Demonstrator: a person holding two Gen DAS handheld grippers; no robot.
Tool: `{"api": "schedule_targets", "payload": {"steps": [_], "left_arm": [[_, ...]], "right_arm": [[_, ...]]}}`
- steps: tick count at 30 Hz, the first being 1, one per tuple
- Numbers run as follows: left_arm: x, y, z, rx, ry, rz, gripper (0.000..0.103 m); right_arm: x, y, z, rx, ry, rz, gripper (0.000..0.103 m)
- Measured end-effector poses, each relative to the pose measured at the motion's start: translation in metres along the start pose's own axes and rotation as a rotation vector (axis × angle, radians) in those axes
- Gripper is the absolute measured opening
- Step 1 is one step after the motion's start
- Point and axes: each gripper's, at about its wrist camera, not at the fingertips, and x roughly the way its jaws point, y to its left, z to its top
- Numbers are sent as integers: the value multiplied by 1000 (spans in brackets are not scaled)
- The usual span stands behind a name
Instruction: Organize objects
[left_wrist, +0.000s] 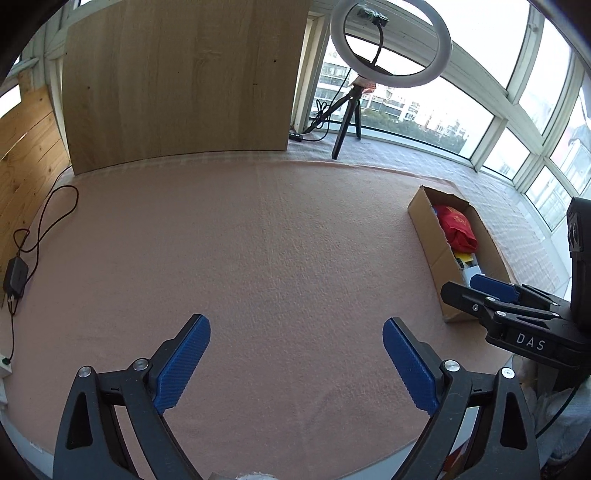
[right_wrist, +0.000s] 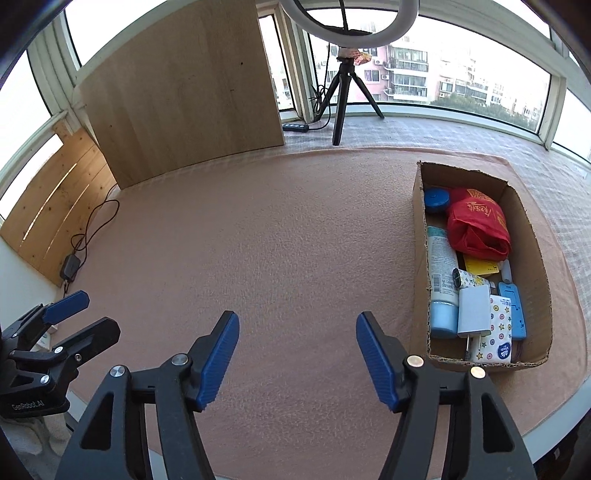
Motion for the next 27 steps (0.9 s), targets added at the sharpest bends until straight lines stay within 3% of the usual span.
{"api": "schedule_targets", "payload": {"steps": [6,27], "left_arm": [[-7,14,-7,-3,6,53,97],[-21,59,-13,-32,4,116,99]], "right_arm": [[-4,30,-5,-79,-42,-62,63],[1,69,-13,-56,-29,-23,64]]}}
